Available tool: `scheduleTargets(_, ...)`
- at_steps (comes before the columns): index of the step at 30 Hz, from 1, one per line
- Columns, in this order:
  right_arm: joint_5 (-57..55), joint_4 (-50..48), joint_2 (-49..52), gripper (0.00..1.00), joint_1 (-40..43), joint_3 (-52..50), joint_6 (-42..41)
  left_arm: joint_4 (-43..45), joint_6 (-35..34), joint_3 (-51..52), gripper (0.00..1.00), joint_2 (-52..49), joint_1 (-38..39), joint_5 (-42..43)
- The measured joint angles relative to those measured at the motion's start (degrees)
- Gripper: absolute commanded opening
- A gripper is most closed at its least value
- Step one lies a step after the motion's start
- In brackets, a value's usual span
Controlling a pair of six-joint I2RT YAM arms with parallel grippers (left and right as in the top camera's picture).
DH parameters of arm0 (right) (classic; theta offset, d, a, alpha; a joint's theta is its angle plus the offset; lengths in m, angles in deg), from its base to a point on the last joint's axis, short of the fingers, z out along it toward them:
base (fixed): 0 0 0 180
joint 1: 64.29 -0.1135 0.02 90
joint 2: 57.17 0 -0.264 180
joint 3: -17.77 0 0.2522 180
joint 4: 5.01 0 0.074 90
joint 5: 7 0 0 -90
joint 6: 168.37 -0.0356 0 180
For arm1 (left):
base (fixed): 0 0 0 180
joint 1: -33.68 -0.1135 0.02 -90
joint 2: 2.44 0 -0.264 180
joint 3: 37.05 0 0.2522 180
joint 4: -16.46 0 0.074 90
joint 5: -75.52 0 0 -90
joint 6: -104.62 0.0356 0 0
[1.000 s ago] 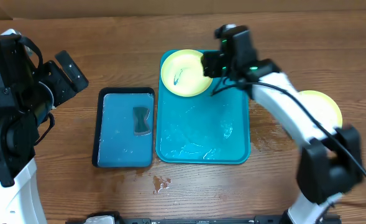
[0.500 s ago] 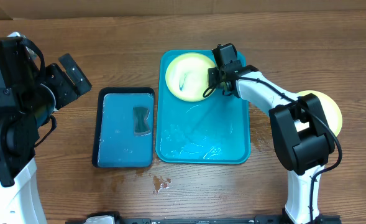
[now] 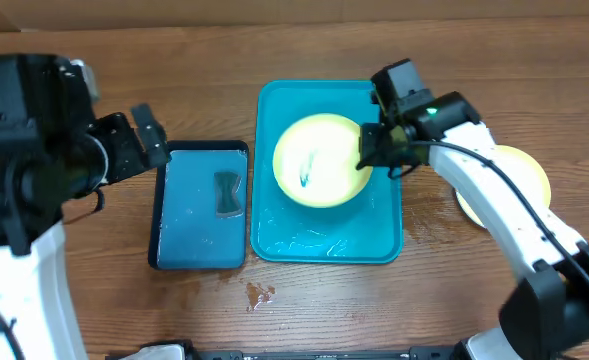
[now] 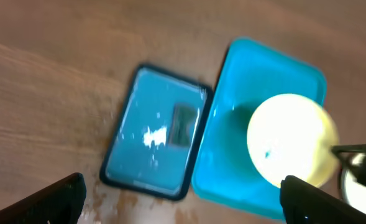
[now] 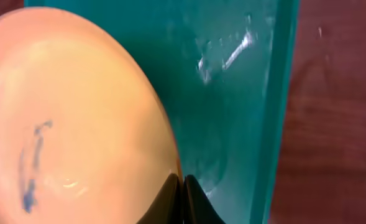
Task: Clean dirty plates on tray and stack at the side
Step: 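Grip the last yellow plate rim with the right gripper, drag it center, then pick up the sponge from the water tray with the left gripper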
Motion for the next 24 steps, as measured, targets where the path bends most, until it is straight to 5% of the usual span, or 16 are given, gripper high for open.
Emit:
scheduleTargets(3,0.59,0.24,-0.72,0.04,-0.20,-1.70,-4.50,-0.96,2.36,0.09,1.00,-3.48,0.50,1.57)
scheduleTargets(10,2.03,-16.46,1.29,0.04,-0.76,-18.95,-11.06,-0.94,5.09,2.45,0.97,-10.40,5.31,5.18)
scheduleTargets(13,3.30,-19.45,1.62,0.24,-0.76,-23.54,-11.98,-0.96,5.20,5.40,0.97,-11.43,6.86,4.59)
scheduleTargets(19,4.42,-15.41,1.07,0.28,-0.26,-22.77,-9.97,4.76,3.43,16.22,0.90,-12.28,7.15,2.64)
scheduleTargets(22,4.79,-12.39,-1.60,0.38,0.96,-21.40,-8.44,13.00,2.89,24.33,0.89,-12.92,7.45,3.28)
scheduleTargets(24,4.83,-11.32,-4.72,0.45,2.12,-20.28,-7.61,19.28,2.34,30.34,0.75,-13.84,8.11,4.31)
